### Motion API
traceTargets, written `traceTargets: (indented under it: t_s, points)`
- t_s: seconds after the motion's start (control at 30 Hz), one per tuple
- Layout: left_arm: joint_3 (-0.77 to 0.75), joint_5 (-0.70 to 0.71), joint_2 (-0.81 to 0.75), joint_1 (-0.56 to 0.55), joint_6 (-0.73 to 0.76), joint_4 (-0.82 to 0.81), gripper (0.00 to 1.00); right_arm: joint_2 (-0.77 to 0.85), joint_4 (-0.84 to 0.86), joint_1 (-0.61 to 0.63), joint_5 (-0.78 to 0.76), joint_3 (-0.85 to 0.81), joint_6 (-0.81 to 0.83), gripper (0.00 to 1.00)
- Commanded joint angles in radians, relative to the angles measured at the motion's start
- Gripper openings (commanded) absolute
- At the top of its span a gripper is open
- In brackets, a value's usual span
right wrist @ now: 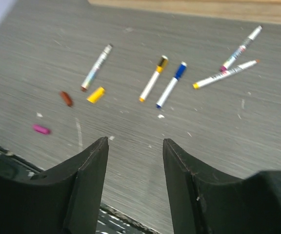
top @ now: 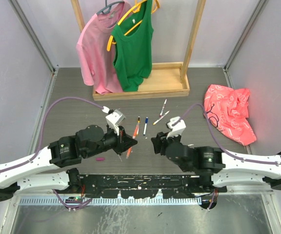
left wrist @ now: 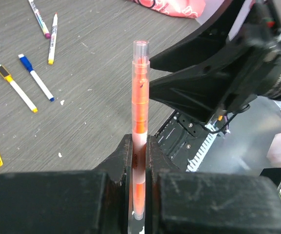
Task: Insert the pens into the pen caps
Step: Press the pen cap onto the pen, then place the pen at the center of the board.
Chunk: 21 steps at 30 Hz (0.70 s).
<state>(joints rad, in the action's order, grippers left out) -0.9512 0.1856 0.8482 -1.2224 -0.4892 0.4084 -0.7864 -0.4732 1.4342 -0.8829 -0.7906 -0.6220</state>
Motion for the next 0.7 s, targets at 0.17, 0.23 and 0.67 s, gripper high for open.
traceTargets:
  t_s: [0.17, 0.23, 0.67]
  points:
    - [-0.004, 0.063, 0.086, 0.033, -0.087, 0.064, 0.0, -0.111, -0.047, -0.332, 0.292, 0.012, -0.033, 0.56]
    - [0.003, 0.06, 0.105, 0.055, -0.106, 0.065, 0.0, -0.103, -0.005, -0.415, 0.38, 0.051, -0.015, 0.57]
    - [0.026, 0.005, 0.288, 0.31, -0.164, -0.009, 0.01, 0.011, 0.023, -0.581, 0.547, 0.209, -0.049, 0.87]
